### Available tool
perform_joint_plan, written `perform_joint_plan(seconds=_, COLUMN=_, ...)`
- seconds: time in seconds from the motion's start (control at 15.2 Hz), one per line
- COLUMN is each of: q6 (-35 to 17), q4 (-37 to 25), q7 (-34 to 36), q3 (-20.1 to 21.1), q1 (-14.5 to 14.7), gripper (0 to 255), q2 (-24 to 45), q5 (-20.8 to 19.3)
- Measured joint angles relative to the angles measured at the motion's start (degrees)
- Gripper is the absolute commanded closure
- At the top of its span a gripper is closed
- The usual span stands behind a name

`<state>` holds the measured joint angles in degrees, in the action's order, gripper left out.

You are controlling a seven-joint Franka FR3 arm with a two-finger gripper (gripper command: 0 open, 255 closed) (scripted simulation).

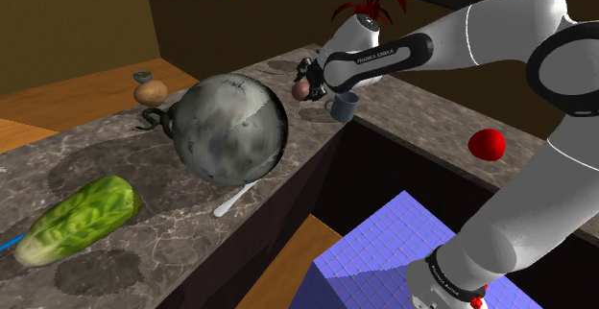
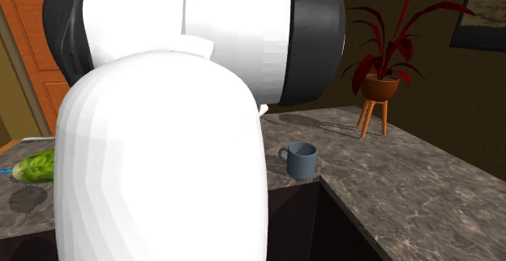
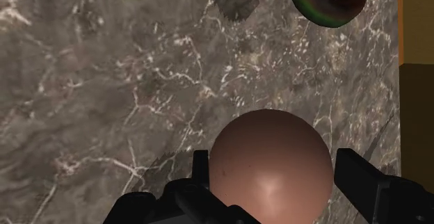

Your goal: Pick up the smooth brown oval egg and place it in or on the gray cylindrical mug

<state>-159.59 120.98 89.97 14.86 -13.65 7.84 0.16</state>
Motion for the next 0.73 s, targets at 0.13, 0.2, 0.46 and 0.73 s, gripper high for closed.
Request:
perform_joint_plan(seconds=0.13, q6=1.4, q4=-0.6, q7=0.0, q3=0.1, q1=0.0, gripper=255, q2=-0.8, q5=0.3)
perform_joint_plan(seconds=0.2, q6=2.0, q4=-0.8, q7=-0.3, q3=0.2, q1=-0.1, gripper=255, q2=-1.2, q5=0.5)
perform_joint_plan(seconds=0.46, q6=5.1, q4=-2.3, q7=-0.7, q3=0.3, q1=-0.3, gripper=255, q2=-2.8, q5=1.3)
perform_joint_plan(seconds=0.73, q6=8.0, q4=-3.9, q7=-1.1, q3=0.3, q1=-0.4, gripper=255, q2=-4.2, q5=1.9)
